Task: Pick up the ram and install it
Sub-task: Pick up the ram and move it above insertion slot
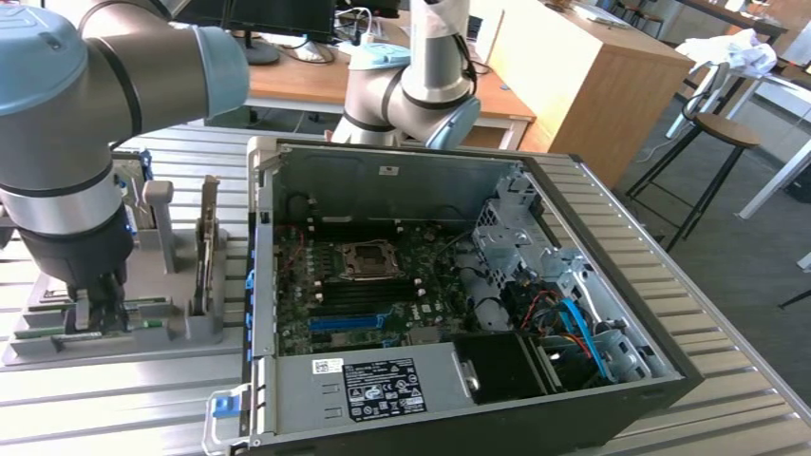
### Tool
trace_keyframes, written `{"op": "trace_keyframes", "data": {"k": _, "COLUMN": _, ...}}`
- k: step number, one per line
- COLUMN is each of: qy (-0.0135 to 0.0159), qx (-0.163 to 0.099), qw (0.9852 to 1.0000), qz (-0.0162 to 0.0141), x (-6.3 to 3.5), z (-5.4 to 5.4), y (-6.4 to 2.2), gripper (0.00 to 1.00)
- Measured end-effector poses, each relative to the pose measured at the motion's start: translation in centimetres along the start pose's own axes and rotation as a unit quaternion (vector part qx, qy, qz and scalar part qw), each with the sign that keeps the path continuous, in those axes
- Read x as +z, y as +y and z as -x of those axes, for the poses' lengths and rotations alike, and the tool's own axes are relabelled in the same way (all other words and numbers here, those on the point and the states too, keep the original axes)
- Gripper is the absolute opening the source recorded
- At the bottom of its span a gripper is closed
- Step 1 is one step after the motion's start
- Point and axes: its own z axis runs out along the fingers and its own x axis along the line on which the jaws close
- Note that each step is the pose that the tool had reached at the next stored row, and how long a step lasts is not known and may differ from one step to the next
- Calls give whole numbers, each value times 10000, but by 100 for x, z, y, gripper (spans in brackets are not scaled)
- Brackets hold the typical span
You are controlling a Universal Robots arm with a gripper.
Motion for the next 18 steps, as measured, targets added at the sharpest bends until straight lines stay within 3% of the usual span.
{"op": "trace_keyframes", "data": {"k": 18, "qy": -3, "qx": 152, "qw": 9999, "qz": -7, "x": -365, "z": 14, "y": -9, "gripper": 11}}
